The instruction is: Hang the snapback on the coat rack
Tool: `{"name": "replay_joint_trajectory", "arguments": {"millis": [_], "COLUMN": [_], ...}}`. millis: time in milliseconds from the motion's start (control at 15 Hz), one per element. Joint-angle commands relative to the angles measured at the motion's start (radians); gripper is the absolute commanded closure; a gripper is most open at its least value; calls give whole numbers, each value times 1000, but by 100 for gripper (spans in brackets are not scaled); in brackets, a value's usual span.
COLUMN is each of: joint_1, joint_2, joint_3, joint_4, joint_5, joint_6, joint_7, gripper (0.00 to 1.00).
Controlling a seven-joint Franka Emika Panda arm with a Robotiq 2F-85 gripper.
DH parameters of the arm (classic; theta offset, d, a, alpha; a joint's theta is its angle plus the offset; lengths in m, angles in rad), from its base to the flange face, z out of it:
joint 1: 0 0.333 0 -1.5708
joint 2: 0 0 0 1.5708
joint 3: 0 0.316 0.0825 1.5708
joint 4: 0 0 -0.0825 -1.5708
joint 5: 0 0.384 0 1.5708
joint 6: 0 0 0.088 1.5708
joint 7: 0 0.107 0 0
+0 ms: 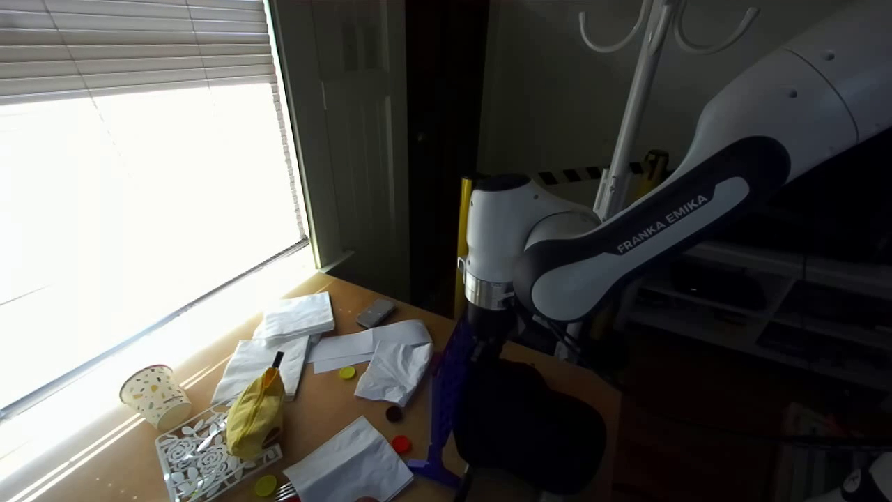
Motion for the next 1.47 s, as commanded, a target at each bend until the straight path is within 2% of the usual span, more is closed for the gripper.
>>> {"name": "replay_joint_trajectory", "arguments": {"millis": [0, 200, 600, 867, 933, 1000, 1067, 1400], "joint_1": [20, 16, 17, 24, 25, 26, 26, 25], "joint_2": [24, 12, -1, 11, 14, 16, 16, 5], "joint_3": [-20, -22, -24, -29, -28, -29, -29, -29], "joint_4": [29, 22, 33, 44, 46, 47, 47, 45], "joint_5": [-4, 3, 2, -20, -20, -22, -22, -15], "joint_6": [-14, -34, -95, -77, -77, -78, -79, -94], "joint_7": [16, 15, 12, 24, 22, 22, 22, 16], "gripper": [54, 57, 56, 77, 79, 95, 100, 100]}}
